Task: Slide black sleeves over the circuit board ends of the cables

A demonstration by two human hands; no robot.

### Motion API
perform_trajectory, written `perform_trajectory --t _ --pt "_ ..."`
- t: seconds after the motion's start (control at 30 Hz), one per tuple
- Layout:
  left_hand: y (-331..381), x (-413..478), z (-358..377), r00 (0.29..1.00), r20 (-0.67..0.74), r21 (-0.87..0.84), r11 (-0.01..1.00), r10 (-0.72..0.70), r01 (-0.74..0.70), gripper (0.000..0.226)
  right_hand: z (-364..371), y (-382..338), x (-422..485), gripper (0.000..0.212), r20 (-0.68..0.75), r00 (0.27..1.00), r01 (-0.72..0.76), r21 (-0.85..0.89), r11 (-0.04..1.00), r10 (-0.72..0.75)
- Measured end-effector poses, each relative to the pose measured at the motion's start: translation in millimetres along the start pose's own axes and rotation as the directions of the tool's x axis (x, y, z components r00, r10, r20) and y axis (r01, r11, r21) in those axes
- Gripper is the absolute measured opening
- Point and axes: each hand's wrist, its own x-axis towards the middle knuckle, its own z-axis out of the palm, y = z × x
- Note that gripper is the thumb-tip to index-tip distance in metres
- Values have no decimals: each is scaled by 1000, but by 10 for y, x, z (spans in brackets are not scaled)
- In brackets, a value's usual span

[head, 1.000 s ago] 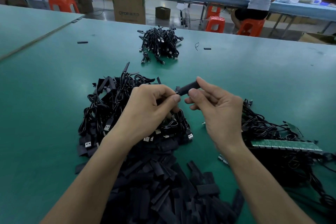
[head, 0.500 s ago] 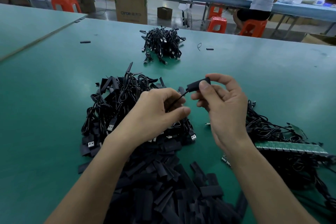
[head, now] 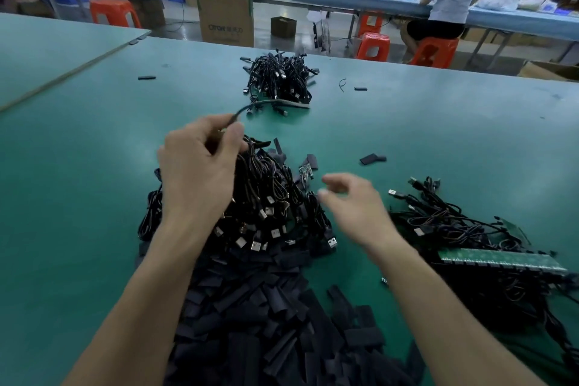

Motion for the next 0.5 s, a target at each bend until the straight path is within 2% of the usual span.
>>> perform_trajectory --t 0.07,0.17,0.27,0.37,0.5 --pt "-55 42 -31 997 -67 -11 999 -35 34 17 131 67 -9 53 103 991 -68 -167 984 86" --pt "-100 59 -43 994 -102 6 999 -45 46 22 258 96 26 68 91 983 -125 -282 951 156" --pt "-131 52 -52 994 -14 82 991 -106 107 31 266 86 63 51 102 972 -179 -274 945 214" --pt "-128 30 -58 986 73 234 964 -147 127 47 168 86 62 13 82 970 -226 -29 974 228" --pt "-55 -23 -26 995 66 394 918 -70 39 48 -28 70 65 13 66 981 -196 372 907 185"
